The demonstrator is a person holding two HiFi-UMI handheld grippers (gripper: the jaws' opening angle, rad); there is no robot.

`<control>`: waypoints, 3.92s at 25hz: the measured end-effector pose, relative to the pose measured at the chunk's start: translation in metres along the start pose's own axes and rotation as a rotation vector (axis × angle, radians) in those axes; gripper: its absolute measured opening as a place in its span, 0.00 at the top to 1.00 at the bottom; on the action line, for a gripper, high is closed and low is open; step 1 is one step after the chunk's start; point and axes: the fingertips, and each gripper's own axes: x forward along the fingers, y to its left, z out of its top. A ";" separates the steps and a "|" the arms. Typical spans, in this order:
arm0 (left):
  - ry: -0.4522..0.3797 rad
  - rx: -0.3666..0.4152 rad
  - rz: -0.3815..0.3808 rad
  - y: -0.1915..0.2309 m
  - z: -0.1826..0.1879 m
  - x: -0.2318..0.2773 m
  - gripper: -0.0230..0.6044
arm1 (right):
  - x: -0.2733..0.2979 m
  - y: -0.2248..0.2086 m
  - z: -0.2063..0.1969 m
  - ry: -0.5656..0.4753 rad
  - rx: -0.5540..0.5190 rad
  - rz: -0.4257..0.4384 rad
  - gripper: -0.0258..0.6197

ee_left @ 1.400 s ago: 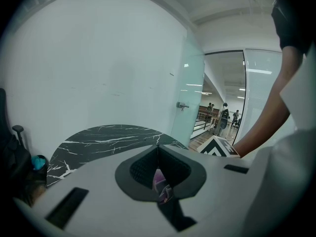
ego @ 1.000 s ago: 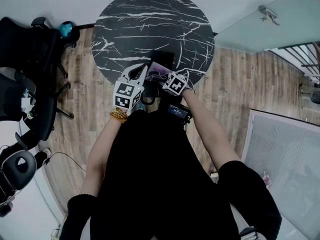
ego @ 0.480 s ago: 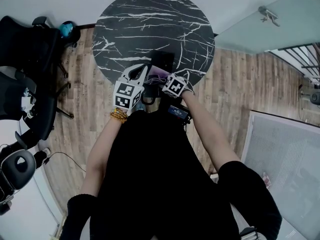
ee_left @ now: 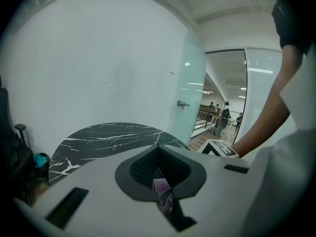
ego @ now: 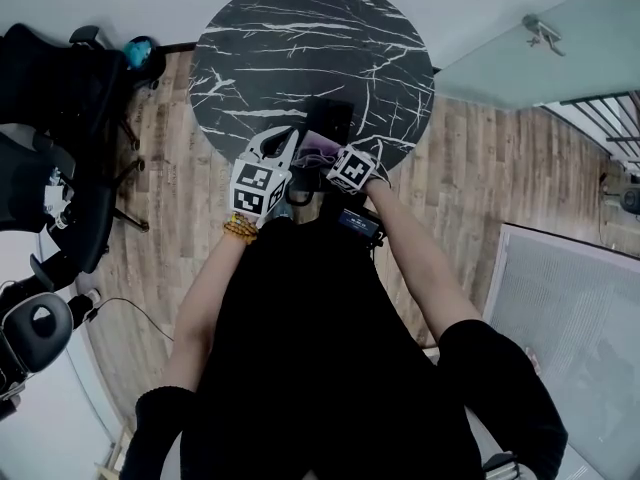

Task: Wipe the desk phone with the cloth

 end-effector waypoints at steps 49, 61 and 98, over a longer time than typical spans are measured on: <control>0.021 -0.027 0.001 -0.002 -0.008 0.004 0.94 | -0.067 -0.103 0.023 -0.088 -0.083 -0.350 0.87; 0.033 -0.032 -0.019 -0.003 -0.011 0.008 0.94 | -0.057 -0.093 0.018 -0.084 0.000 -0.248 0.87; 0.019 -0.036 -0.036 0.000 -0.006 0.012 0.94 | -0.024 -0.042 -0.010 -0.071 0.046 -0.174 0.88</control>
